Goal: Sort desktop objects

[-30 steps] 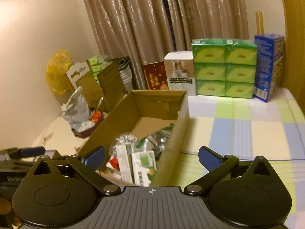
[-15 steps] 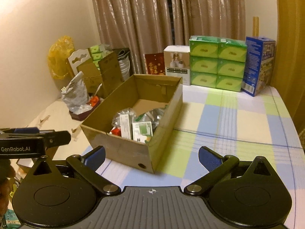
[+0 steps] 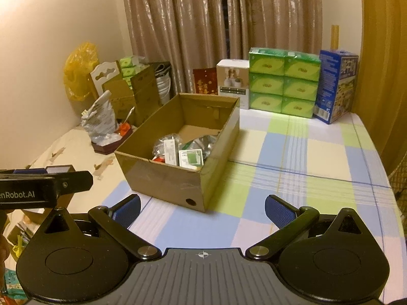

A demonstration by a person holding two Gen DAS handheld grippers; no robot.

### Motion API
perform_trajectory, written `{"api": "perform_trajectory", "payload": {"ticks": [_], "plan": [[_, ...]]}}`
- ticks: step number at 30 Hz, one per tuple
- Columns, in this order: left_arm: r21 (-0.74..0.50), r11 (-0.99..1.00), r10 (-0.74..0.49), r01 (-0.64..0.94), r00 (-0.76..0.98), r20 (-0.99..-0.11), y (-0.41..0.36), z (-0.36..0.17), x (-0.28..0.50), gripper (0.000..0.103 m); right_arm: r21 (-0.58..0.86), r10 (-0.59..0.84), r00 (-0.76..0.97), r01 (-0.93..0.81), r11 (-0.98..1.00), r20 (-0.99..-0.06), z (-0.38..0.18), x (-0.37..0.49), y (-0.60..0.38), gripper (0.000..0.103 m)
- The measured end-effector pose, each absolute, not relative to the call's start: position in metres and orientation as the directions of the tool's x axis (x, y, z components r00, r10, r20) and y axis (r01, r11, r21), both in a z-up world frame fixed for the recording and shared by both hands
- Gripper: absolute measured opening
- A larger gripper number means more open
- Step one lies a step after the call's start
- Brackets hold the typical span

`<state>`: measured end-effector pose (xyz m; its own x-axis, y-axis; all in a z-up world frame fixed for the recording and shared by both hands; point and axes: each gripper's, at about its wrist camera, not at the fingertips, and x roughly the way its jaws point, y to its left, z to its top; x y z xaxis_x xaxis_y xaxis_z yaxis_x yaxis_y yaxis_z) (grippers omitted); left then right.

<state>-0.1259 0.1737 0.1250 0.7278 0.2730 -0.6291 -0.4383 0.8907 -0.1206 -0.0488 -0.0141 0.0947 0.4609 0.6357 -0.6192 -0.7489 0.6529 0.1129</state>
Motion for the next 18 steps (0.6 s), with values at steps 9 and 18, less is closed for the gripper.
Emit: {"api": "perform_trajectory", "payload": {"ticks": [9, 18], "plan": [[-0.123, 0.889, 0.279, -0.442, 0.734, -0.619, 0.164, 0.128, -0.132, 0.102, 0.113, 0.634, 0.464, -0.746, 0.656, -0.619, 0.096, -0.055, -0.024, 0.101], [-0.115, 0.891, 0.285, -0.439, 0.738, -0.611, 0.159, 0.13, -0.128, 0.102, 0.109, 0.632, 0.479, -0.739, 0.665, -0.608, 0.102, -0.054, -0.032, 0.101]]}}
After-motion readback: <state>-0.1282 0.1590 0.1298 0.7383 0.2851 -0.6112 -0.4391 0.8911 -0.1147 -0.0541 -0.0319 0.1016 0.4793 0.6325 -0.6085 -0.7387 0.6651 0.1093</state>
